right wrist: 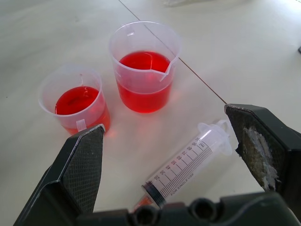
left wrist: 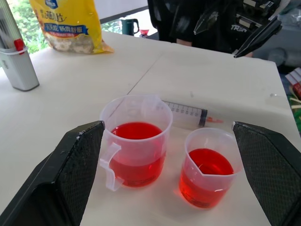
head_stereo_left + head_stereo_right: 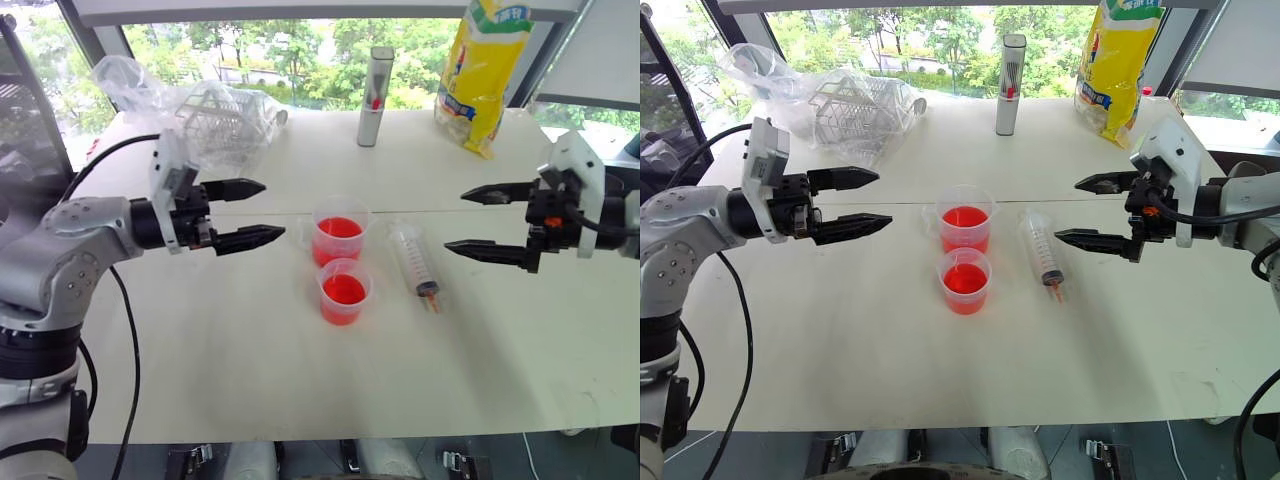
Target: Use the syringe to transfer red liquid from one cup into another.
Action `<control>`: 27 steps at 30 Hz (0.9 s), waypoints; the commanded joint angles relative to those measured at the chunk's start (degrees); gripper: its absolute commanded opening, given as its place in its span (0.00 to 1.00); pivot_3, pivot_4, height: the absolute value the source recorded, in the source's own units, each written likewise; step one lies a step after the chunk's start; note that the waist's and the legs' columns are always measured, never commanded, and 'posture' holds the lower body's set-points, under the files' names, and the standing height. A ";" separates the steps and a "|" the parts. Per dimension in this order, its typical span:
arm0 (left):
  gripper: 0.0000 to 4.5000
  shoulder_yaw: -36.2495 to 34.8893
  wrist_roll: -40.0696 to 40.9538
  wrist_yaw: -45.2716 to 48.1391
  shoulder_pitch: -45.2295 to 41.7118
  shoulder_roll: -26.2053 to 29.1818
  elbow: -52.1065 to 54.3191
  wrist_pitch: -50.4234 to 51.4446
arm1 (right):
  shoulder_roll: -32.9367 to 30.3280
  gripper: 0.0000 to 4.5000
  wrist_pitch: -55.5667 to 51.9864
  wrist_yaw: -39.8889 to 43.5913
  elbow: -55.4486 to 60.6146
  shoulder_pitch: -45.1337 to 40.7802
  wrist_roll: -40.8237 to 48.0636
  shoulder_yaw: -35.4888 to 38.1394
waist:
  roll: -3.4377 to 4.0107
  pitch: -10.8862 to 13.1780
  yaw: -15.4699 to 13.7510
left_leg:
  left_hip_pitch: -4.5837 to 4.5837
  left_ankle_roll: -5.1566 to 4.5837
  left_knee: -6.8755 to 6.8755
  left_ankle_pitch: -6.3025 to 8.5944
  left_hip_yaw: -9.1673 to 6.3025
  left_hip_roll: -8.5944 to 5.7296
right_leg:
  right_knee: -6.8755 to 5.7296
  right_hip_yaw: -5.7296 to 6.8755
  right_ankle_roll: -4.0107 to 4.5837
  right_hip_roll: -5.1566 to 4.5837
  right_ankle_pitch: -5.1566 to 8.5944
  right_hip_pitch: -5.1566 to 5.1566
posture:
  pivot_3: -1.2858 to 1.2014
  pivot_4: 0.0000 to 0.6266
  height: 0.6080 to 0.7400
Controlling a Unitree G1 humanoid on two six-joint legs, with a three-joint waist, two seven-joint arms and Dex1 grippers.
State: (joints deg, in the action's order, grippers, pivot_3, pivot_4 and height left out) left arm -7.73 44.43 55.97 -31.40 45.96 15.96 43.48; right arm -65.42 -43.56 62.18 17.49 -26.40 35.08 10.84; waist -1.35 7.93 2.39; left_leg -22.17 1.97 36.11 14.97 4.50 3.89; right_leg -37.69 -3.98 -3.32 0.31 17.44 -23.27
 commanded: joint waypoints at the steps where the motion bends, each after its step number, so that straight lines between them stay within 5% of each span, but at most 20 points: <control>1: 1.00 -1.58 0.78 -0.05 -0.51 0.20 0.94 -0.36 | -0.56 1.00 0.15 -0.19 0.99 -1.32 0.44 1.52 | 0.00 0.00 0.00 | 0.00 0.00 0.00 0.00 0.00 0.00 | 0.00 0.00 0.00 0.00 0.00 0.00 | 0.52 0.24 1.00; 27: 1.00 -0.39 0.90 -0.70 -2.02 -2.43 -0.29 -1.12 | -1.59 1.00 -3.04 -1.42 1.02 -0.56 0.00 2.13 | 0.00 0.00 -0.03 | 0.05 0.00 0.02 0.00 0.00 -0.01 | -0.01 0.00 0.00 0.00 0.00 0.05 | 0.52 0.24 1.00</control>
State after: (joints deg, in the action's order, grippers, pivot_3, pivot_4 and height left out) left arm -7.67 45.46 55.60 -32.25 43.90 15.09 43.38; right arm -65.97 -46.32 61.25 17.71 -26.29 35.05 10.98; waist -1.35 7.93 2.35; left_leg -22.12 1.97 36.13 14.97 4.50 3.89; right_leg -37.70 -3.98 -3.32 0.31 17.44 -23.22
